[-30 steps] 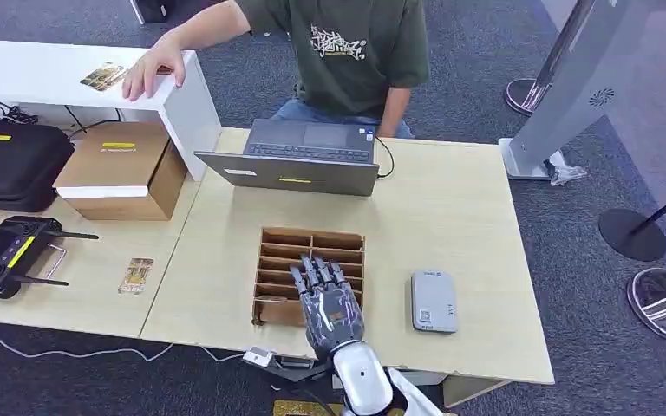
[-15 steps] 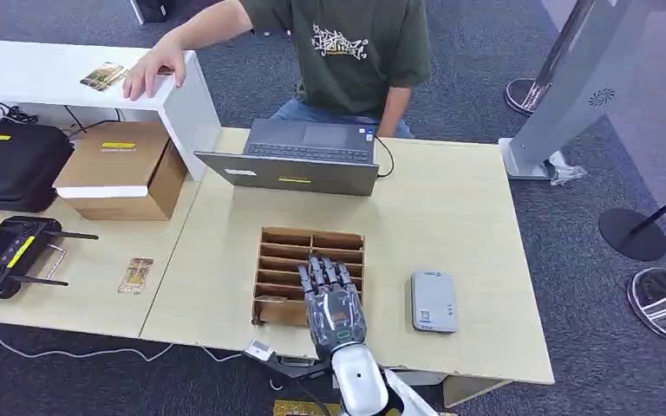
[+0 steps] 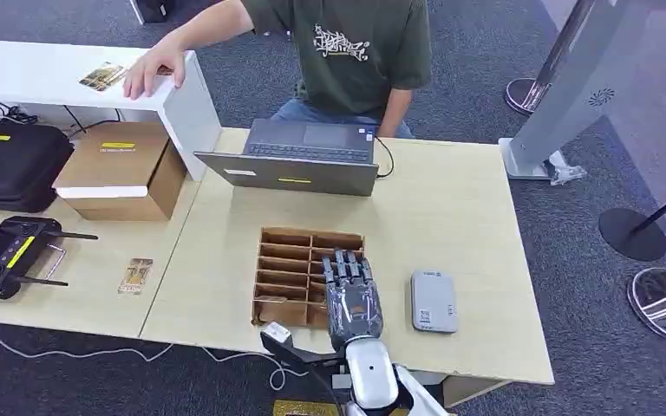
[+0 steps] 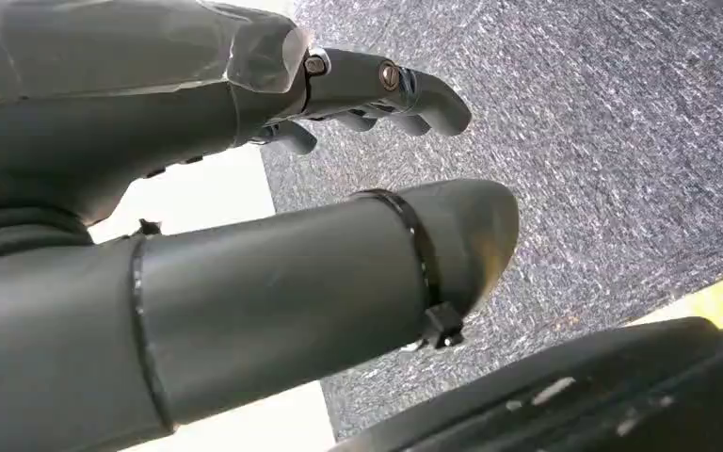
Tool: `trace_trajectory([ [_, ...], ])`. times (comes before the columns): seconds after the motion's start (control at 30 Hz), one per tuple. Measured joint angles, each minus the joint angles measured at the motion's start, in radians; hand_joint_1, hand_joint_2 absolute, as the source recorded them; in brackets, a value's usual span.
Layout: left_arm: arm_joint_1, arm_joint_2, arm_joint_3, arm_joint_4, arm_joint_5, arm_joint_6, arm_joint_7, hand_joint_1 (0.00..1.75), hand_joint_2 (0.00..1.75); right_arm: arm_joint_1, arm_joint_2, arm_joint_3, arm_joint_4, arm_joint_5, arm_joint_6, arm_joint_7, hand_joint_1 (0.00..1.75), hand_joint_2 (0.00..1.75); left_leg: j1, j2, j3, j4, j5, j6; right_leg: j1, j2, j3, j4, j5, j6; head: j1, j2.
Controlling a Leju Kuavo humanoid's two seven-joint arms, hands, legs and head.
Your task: Pass the card to the sensor for recognition and then transmit it.
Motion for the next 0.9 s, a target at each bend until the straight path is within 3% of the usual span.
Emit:
trace_trajectory([
  [0.9,0.0,0.0,-0.033,0.0,0.0,0.003,0.011,0.0,0.0,0.089,-0.006,-0.099,-0.108,0.0,0.031,0.063,0.0,1.75,0.0,0.0,0.0,0.0,0.0,-0.001,0.0,0.0,0.0,0.0,0.0,0.0,0.0,0.0],
])
